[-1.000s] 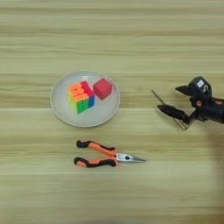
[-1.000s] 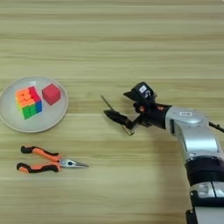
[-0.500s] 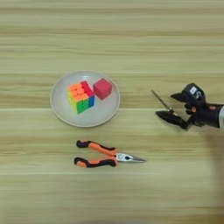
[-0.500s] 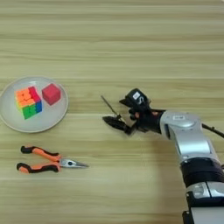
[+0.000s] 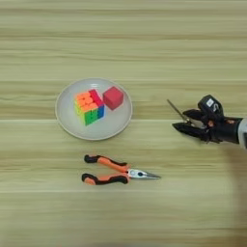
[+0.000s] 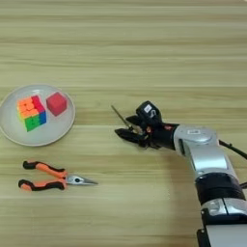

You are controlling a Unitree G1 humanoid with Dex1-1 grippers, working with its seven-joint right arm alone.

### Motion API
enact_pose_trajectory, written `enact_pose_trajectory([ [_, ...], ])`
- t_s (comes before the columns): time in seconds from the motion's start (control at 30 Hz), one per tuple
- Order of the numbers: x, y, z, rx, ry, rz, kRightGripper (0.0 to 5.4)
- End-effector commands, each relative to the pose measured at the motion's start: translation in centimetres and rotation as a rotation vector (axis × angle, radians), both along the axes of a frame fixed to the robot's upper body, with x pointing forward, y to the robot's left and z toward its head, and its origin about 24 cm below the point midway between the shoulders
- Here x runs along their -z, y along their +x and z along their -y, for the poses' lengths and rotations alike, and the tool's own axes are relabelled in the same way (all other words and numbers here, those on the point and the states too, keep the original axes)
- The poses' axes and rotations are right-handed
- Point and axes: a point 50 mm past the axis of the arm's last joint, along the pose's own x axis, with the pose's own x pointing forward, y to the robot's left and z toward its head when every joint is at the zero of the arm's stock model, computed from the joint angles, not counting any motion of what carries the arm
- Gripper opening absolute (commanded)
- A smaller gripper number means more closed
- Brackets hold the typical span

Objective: Move the objects on the table

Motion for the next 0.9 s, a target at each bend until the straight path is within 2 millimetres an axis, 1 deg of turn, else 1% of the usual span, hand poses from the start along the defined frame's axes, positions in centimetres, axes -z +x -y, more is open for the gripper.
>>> enact_pose_trajectory([
  [0.03, -3.0, 1.8, 0.3, 0.005, -0.023, 0.116, 2.37],
  [0.23, -2.7, 1.9, 0.3, 0.007, -0.025, 0.102, 1.7],
  [0.27, -2.6, 1.9, 0.4, 0.009, -0.026, 0.099, 1.49],
  [0.43, -2.3, 2.0, 0.7, 0.026, -0.034, 0.085, 0.86],
  [0.6, -2.1, 2.1, 0.7, 0.027, -0.035, 0.082, 0.8],
  [0.7, -2.5, 2.2, 0.5, 0.019, -0.024, 0.097, 0.8],
  [0.73, -2.9, 2.3, 0.4, 0.015, -0.019, 0.112, 0.8],
  [0.9, -5.9, 2.3, -0.7, -0.04, 0.022, 0.227, 0.8],
])
